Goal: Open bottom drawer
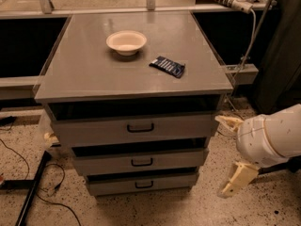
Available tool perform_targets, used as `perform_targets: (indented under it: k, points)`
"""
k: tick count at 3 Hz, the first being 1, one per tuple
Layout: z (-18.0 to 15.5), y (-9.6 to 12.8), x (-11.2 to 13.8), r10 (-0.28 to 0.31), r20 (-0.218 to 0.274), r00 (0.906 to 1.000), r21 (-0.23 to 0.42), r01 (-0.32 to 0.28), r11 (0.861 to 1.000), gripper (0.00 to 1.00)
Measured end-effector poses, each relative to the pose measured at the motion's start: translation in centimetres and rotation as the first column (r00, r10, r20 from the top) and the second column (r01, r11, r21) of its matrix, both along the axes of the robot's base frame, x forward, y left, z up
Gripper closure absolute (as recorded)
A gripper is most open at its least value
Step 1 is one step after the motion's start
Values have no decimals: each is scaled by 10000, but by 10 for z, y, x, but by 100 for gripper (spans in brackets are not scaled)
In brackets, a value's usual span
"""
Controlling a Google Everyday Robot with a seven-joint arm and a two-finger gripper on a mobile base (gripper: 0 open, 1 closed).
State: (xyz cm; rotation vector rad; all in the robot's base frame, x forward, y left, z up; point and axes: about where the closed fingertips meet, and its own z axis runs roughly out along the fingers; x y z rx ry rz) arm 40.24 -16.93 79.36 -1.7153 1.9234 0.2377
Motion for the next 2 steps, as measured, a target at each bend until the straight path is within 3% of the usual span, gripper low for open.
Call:
perform_targets:
  k: [1,2]
  points:
    - [0,0,0,0,-7,10000,0,0,10000,0]
    - [-17,3,-3,-16,-335,9994,3,16,10000,0]
